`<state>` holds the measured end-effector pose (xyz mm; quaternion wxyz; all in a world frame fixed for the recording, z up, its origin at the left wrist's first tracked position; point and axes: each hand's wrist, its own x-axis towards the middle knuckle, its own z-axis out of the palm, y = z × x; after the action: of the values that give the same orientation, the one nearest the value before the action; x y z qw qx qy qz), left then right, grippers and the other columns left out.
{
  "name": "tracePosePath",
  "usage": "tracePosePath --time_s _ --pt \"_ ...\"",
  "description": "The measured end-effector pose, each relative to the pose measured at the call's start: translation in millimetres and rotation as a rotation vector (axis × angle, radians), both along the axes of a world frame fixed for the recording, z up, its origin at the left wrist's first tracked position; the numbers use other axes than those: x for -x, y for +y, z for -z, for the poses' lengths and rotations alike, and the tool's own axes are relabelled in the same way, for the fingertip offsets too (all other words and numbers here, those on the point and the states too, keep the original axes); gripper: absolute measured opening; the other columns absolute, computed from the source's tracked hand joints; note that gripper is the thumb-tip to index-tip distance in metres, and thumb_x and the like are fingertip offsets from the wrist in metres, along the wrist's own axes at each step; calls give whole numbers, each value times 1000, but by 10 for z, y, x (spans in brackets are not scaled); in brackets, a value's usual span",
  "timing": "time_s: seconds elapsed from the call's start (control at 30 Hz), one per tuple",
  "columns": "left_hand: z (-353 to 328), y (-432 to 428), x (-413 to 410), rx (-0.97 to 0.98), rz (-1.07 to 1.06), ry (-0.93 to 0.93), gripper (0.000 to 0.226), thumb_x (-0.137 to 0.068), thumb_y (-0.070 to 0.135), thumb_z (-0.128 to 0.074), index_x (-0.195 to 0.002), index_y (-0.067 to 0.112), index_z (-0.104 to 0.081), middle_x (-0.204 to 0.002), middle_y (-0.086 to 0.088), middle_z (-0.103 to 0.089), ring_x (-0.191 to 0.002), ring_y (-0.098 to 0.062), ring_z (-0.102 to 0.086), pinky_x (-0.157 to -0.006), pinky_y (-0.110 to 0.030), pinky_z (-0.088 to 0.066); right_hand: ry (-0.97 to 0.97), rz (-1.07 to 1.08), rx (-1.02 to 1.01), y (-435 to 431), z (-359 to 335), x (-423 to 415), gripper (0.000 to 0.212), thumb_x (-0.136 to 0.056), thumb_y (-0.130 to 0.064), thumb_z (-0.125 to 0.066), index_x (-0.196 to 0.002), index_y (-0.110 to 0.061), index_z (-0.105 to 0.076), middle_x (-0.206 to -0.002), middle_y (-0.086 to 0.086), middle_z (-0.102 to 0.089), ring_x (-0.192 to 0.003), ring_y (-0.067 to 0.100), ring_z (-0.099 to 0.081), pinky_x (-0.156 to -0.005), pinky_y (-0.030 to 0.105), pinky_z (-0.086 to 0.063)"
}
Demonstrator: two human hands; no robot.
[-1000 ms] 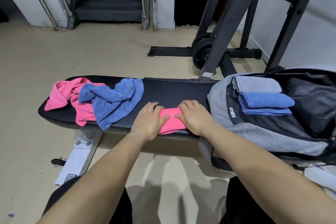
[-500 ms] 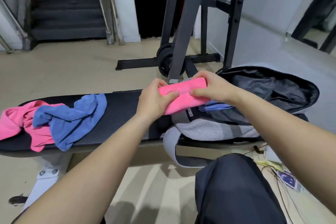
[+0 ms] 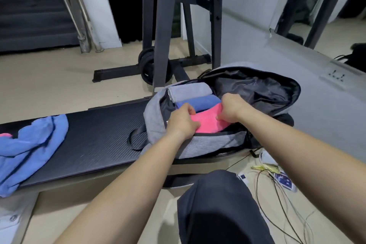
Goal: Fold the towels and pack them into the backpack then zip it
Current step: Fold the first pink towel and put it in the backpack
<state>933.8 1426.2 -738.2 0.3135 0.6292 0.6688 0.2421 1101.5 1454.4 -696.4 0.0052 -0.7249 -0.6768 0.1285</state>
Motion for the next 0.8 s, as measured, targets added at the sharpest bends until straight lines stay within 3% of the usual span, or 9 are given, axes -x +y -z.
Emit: tracePosePath --time_s 0.2,0.3,0.37,0.47,0.53,0.63,0.7,0.8 --pt "72 101 -95 -25 -71 203 38 -78 21 -76 -107 14 -53 -106 -10 -63 -100 -33 -63 -81 -39 -52 71 86 13 93 221 47 38 -82 -17 -74 -115 -1 -60 -117 18 -67 -102 32 -66 -70 29 -44" --pt "101 82 -135 -104 -64 432 54 -81 33 -76 -123 12 -49 -119 -11 -57 -109 -36 -61 -82 -42 -49 72 82 -19 141 317 66 36 -85 -10 -66 -119 1 -61 -121 20 -65 -105 34 -67 -73 31 -46" --pt "72 98 -131 -207 -30 601 63 -79 42 -78 -127 14 -47 -124 -9 -50 -112 -32 -57 -81 -42 -48 54 45 -40 176 318 40 43 -83 -12 -71 -122 0 -57 -122 21 -64 -108 35 -66 -76 33 -48" --pt "54 220 -55 -354 142 704 70 -78 49 -76 -134 20 -45 -137 -8 -42 -126 -29 -43 -98 -43 -40 -6 -51 -72 210 301 -36 49 -83 -13 -73 -121 -5 -43 -121 23 -60 -110 40 -63 -77 39 -47" --pt "55 328 25 -309 343 725 77 -86 49 -67 -150 27 -31 -158 -5 -27 -145 -27 -27 -114 -47 -27 -131 -157 -148 210 272 -91 46 -86 -14 -66 -123 -8 -39 -125 20 -54 -113 40 -59 -79 43 -47" --pt "92 450 105 -137 572 769 70 -101 48 -44 -159 29 -10 -168 2 -6 -154 -21 -7 -122 -48 -11 -370 -487 -218 280 216 -206 81 -82 -46 -73 -149 -23 -34 -150 7 -34 -135 32 -39 -99 45 -44" --pt "122 484 132 -73 622 762 65 -104 49 -35 -160 30 -6 -168 3 -1 -154 -20 -3 -124 -47 -10 -347 -605 -25 347 175 -261 98 -80 -65 -68 -158 -27 -22 -165 -1 -20 -149 24 -25 -115 42 -35" --pt "121 506 149 -2 644 722 75 -98 66 -29 -159 32 0 -167 5 6 -154 -18 3 -125 -45 -5 -347 -636 156 427 232 -306 102 -85 -69 -61 -161 -28 -7 -169 -3 -4 -155 17 -11 -123 39 -21"
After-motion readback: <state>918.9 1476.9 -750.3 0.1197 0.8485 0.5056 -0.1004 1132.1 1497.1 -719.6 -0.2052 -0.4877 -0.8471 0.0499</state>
